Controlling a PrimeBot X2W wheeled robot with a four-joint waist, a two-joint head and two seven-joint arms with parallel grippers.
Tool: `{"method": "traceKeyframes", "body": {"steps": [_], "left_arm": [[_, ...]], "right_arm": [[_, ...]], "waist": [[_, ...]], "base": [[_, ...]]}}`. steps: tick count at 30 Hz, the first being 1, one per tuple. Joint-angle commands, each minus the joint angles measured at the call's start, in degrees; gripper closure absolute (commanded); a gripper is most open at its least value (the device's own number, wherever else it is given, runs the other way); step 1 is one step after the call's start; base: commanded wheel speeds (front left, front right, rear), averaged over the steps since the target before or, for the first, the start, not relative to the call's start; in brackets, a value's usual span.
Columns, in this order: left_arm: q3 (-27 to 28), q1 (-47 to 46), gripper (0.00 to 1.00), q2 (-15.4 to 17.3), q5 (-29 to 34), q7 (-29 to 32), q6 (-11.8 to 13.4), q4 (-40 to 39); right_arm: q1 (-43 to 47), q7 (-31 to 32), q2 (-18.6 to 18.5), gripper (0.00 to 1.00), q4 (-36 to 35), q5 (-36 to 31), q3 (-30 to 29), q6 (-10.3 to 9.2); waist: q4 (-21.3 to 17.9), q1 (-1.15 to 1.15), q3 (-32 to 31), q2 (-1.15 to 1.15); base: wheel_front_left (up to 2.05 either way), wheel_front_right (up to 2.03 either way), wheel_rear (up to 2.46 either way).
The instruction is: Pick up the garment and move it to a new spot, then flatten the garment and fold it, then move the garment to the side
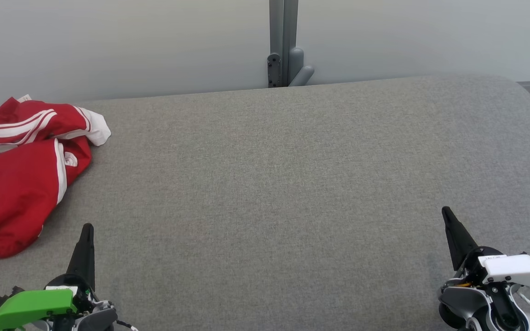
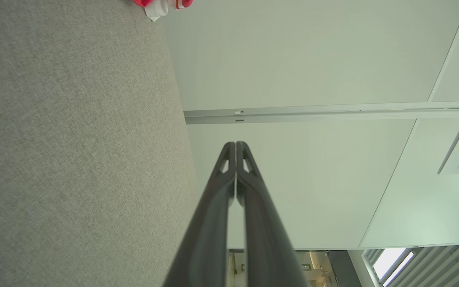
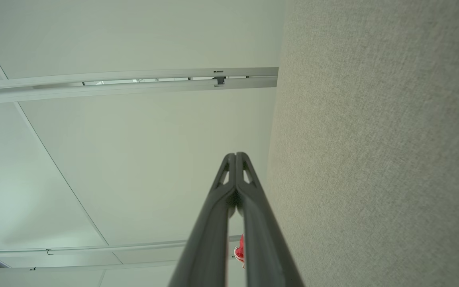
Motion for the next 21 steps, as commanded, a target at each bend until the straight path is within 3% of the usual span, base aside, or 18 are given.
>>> {"method": "traceKeyframes", "body": {"steps": [1,21], "left_arm": [[0.2,-0.7,1.0,0.1,-0.1,0.1,-0.3,-0.1],[0.2,-0.7,1.0,0.1,-0.1,0.1,-0.3,-0.1]], "right_arm": [[0.1,0.2,0.0,1.0,0.1,-0.5,-0.2,0.02],[0.1,0.2,0.0,1.0,0.1,-0.5,-0.2,0.02]], "waist": [[0.0,0.0,0.0,0.39],[0.0,0.0,0.0,0.39]], "base": [[0.0,0.0,0.0],[0.0,0.0,0.0]]}}
